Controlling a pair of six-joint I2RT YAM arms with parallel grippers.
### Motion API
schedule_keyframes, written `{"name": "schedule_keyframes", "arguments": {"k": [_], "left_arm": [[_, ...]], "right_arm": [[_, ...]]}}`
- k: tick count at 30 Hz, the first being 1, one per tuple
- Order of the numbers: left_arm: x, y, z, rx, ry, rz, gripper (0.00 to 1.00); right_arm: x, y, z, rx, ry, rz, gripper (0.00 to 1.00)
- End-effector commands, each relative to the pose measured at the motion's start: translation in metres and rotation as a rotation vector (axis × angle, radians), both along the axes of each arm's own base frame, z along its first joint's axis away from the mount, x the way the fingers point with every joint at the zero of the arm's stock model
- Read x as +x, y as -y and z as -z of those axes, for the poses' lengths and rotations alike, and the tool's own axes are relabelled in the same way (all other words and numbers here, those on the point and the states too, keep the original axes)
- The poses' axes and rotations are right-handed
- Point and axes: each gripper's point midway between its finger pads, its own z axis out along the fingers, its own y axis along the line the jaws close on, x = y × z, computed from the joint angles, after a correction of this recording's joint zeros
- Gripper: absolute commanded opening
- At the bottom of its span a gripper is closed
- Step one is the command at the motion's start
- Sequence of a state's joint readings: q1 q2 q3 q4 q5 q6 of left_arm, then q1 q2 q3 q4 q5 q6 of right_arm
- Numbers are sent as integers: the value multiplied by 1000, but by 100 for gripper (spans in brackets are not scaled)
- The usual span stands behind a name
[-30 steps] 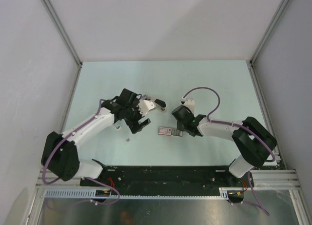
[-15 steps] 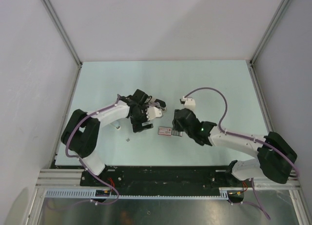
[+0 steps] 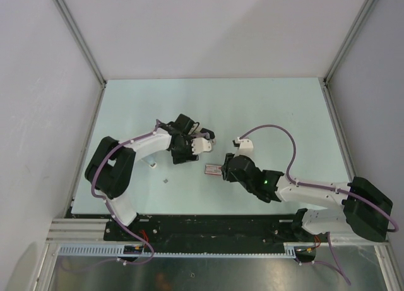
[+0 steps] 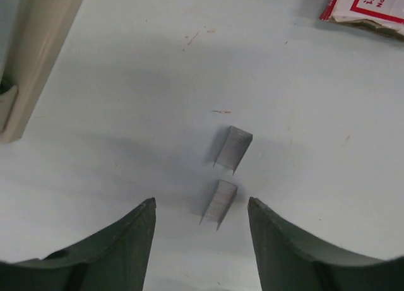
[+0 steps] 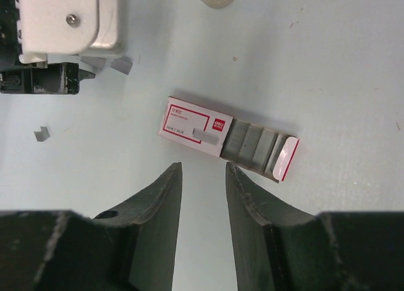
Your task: Unload the staples from the stapler
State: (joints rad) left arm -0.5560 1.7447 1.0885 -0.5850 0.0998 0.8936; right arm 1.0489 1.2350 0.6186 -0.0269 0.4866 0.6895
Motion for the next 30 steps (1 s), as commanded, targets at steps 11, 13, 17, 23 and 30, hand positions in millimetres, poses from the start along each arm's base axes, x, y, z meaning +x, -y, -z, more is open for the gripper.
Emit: {"name": "schedule_keyframes", "arguments": {"k": [11, 13, 17, 23, 30], "left_arm": [[3, 0, -3, 8, 33, 17, 41], [1, 3, -5, -2, 32, 17, 42], [-5, 5, -4, 3, 29, 22, 48], [-7, 7, -3, 11, 28, 25, 55], [-6, 4, 2, 36, 28, 24, 35]], "right_arm": [[13, -4, -27, 93, 67, 40, 37], [15, -1, -29, 94, 68, 45, 37], [17, 3, -31, 94, 71, 52, 36], [19, 6, -30, 89, 66, 57, 36], [21, 8, -33, 92, 72, 62, 35]]}}
